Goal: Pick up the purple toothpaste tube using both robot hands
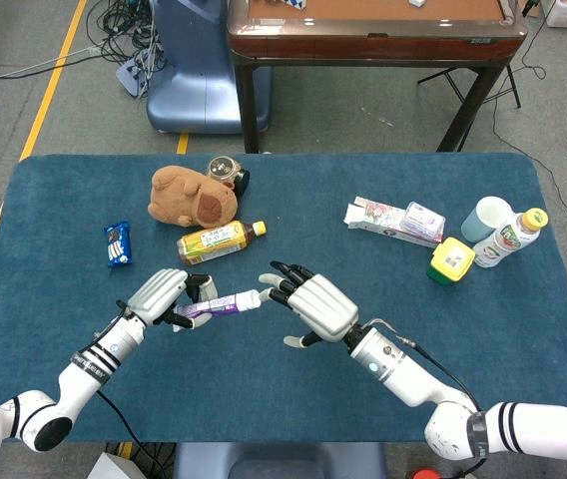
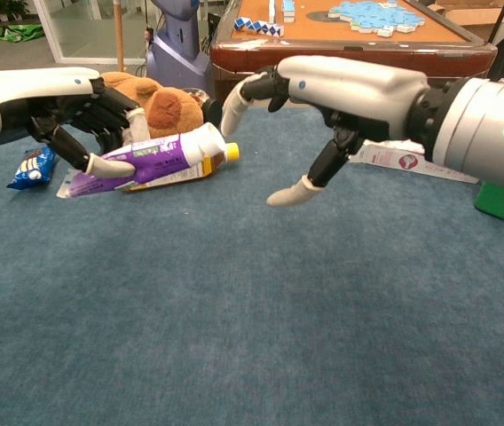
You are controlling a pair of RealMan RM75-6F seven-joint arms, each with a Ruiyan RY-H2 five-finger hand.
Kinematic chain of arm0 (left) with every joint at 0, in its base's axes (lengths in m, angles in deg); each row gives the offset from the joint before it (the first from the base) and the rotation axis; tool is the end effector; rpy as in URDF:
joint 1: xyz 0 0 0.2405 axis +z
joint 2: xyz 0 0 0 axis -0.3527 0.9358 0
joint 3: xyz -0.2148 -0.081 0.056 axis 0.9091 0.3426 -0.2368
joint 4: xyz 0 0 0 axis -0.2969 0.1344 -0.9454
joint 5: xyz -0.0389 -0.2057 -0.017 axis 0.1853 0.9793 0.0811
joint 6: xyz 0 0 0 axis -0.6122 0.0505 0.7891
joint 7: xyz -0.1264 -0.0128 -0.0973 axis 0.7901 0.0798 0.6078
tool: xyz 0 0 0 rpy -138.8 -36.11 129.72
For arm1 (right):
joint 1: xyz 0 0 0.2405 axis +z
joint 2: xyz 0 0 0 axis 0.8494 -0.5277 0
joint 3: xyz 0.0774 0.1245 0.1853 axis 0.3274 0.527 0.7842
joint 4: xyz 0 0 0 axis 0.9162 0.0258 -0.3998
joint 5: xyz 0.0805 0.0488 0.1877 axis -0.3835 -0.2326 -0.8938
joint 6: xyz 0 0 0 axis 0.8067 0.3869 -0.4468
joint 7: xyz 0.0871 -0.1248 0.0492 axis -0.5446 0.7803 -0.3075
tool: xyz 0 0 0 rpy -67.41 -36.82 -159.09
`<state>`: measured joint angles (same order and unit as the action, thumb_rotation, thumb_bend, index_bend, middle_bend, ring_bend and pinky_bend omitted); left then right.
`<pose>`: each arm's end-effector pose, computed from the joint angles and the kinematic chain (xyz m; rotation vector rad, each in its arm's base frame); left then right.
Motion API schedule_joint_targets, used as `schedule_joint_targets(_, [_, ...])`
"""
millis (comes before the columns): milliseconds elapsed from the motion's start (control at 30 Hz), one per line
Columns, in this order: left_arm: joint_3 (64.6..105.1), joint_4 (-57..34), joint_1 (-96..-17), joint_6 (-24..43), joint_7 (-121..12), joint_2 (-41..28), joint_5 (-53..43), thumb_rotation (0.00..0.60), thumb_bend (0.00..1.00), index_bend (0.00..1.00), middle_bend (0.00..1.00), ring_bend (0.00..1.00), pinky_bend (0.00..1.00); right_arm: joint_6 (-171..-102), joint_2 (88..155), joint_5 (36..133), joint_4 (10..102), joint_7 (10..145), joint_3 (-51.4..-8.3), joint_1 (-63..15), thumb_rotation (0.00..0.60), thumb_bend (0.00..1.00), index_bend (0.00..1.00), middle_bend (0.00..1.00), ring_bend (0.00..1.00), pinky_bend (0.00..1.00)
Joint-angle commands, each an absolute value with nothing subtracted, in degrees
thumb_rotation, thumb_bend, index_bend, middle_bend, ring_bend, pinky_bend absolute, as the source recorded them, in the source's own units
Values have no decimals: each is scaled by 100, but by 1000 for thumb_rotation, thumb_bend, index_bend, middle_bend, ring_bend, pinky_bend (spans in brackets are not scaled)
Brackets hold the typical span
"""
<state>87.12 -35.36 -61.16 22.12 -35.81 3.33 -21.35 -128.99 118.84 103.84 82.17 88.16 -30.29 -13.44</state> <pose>-0.1144 0.3307 0.0378 -1.8394 -1.3881 -1.2872 -0.0447 -0.2988 0.0077 2.1060 -0.8450 1.2956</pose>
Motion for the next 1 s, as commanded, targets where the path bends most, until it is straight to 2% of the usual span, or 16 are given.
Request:
schedule_joint_targets(33, [8623, -3522, -5989, 1932, -3498, 290, -2387, 600, 574, 660, 720, 538, 447, -13120, 11544, 10523, 8529, 7821, -2862, -1477, 600, 52, 270, 164, 51, 157])
schedule_joint_targets(133, [8588, -3567, -5932, 1754, -3465, 242, -2533, 600, 574, 655, 727, 548, 462, -13130, 11479, 10512, 8629, 7080, -2751, -1483, 600, 49, 169, 124, 43, 116])
schedule_joint_targets(267, [8574, -3619, -5921, 1623, -3467, 177, -2658, 600, 574, 653, 737, 556, 480, -13035, 11511, 10456, 8641, 6279, -2654, -1431, 600, 7, 5, 16, 0, 16])
schedule_joint_targets(533, [8692, -3694, -5998, 1534, -3480, 38, -2618, 600, 575, 666, 748, 563, 486, -12966, 11881, 10292, 8473, 5497, -2512, -1311, 582, 0, 0, 0, 0, 0])
schedule_joint_targets(1000, [8830, -3681, -6093, 1552, -3675, -107, -2325, 600, 575, 669, 748, 562, 486, -12986, 12581, 10030, 8002, 5492, -2373, -1113, 577, 0, 0, 0, 0, 0])
